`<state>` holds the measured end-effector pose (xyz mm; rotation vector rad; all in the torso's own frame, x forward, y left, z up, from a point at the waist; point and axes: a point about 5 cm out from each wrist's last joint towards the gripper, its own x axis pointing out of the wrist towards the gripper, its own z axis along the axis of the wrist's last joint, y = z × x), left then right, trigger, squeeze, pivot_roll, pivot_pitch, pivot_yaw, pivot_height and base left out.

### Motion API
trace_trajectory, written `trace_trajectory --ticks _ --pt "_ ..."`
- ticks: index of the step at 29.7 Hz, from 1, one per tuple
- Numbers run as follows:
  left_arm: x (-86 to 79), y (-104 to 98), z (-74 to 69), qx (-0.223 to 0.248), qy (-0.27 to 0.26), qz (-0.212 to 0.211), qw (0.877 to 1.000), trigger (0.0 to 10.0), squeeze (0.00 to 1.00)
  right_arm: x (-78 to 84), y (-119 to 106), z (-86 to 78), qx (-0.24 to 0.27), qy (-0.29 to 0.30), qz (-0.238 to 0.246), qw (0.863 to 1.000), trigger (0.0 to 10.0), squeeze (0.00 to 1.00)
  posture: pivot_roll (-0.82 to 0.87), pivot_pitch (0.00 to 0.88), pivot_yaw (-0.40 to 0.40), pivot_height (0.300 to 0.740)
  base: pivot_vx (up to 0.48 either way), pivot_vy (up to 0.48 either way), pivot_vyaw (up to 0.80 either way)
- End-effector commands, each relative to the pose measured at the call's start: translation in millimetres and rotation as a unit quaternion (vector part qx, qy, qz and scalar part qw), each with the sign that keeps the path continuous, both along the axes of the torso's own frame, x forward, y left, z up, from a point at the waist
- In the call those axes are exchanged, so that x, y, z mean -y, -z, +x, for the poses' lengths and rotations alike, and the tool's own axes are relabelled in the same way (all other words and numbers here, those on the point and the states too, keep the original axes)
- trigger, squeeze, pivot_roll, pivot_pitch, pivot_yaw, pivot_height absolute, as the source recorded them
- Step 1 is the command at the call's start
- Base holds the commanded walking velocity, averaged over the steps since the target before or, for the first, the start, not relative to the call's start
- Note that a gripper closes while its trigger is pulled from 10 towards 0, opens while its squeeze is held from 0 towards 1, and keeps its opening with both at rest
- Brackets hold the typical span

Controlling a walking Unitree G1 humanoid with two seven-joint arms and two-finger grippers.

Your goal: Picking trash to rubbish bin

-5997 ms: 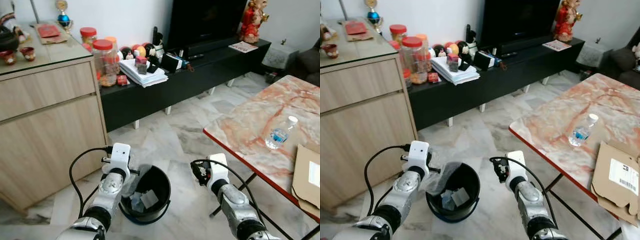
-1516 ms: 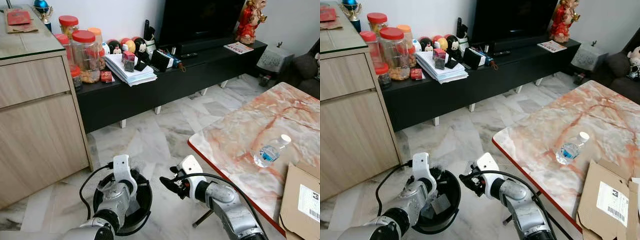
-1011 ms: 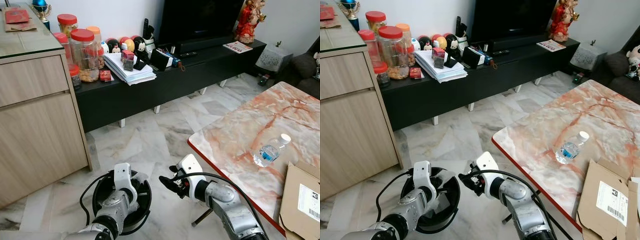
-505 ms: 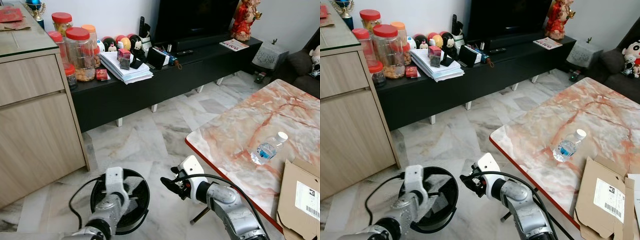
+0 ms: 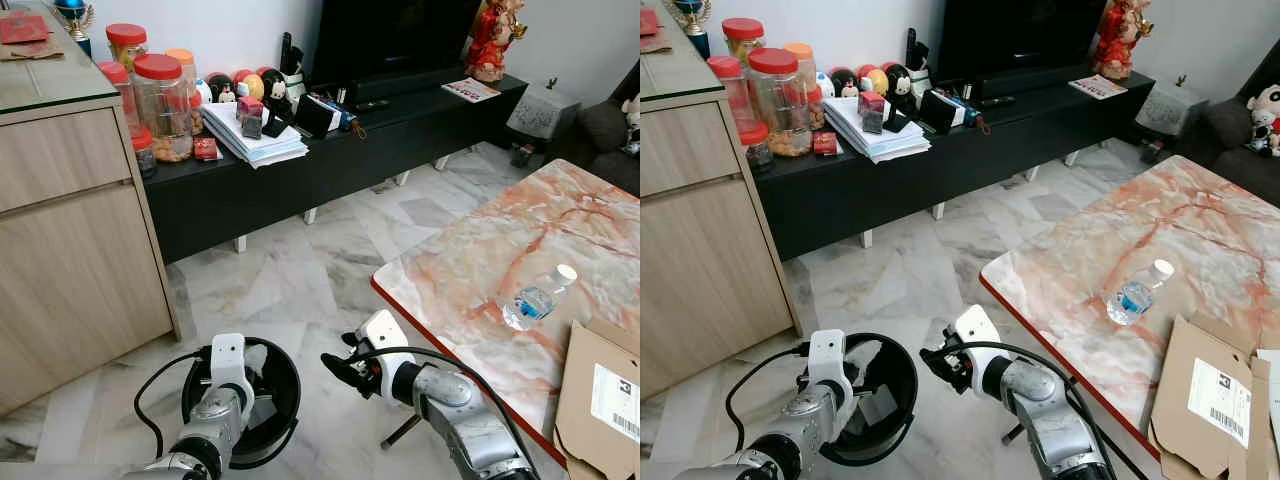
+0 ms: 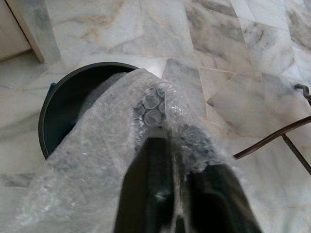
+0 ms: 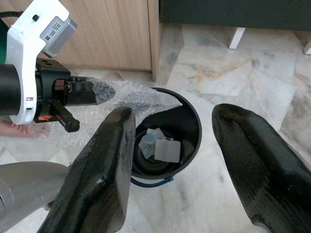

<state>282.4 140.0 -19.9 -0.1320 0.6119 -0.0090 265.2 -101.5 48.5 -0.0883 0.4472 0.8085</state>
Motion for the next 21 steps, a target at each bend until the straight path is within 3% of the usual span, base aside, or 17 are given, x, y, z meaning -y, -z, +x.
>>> trace_trajectory --ticks 1,21 --pt "5.8 0.8 -0.9 0.0 0.008 0.006 1.0 10.0 1.0 3.2 -4.5 2.8 0.007 0.001 -0.003 1.0 10.0 0.0 0.01 0.045 -0.202 0.74 0.0 0.0 0.0" --pt "1.6 -0.9 0.7 0.006 -0.011 0.009 1.0 10.0 1.0 5.4 -4.2 2.9 0.006 0.002 -0.004 1.0 10.0 0.0 0.01 0.046 -0.211 0.74 0.0 0.0 0.0"
